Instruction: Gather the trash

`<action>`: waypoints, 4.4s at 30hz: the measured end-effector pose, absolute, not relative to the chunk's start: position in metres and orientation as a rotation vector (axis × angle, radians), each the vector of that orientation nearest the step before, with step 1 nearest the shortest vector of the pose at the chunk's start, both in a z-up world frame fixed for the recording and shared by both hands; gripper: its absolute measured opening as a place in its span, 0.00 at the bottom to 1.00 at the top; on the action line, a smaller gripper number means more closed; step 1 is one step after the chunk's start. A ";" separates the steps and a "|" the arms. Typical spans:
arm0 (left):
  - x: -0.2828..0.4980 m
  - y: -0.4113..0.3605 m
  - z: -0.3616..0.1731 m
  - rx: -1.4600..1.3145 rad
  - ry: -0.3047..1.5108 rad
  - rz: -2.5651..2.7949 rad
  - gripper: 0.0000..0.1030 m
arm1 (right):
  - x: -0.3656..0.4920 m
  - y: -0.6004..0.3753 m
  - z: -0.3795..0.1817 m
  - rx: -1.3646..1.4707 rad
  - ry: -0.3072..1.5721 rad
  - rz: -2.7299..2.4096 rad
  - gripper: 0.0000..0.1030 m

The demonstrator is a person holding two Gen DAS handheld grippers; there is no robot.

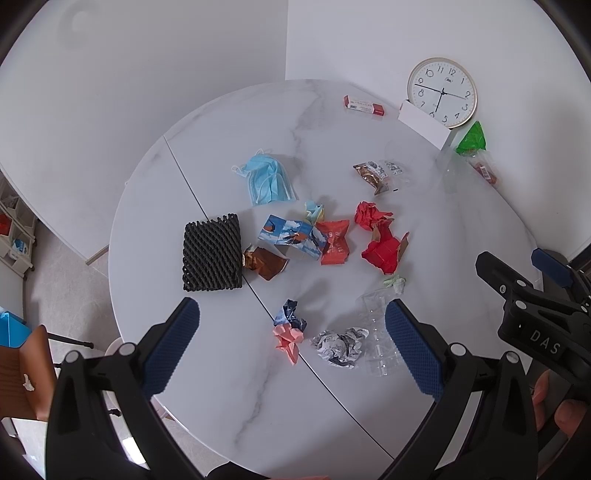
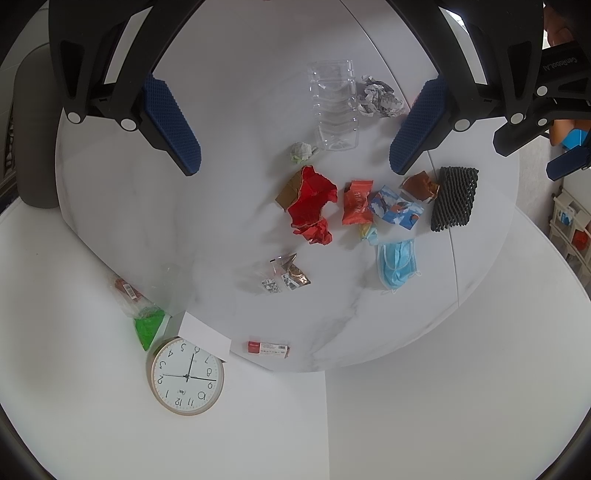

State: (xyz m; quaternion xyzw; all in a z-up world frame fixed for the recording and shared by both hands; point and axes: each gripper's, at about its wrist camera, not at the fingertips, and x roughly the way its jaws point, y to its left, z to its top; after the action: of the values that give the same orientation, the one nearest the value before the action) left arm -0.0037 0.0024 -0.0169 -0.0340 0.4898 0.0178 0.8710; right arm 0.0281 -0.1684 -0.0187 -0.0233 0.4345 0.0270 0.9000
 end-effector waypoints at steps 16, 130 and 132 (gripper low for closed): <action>-0.007 0.041 -0.062 -0.045 1.052 0.006 0.94 | 0.027 -0.182 -0.092 -0.061 1.032 0.130 0.98; -0.178 0.386 -0.188 -0.529 1.247 0.460 0.89 | -0.019 0.333 -0.170 -0.462 1.234 1.123 0.87; -0.174 0.380 -0.180 -0.511 1.239 0.457 0.89 | -0.012 0.321 -0.160 -0.436 1.211 1.090 0.88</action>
State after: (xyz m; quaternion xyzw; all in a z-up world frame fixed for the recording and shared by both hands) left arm -0.1739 0.3804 -0.1805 -0.2345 0.5691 0.2099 0.7597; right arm -0.0124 0.3209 -0.1596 -0.1931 0.5361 0.4826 0.6651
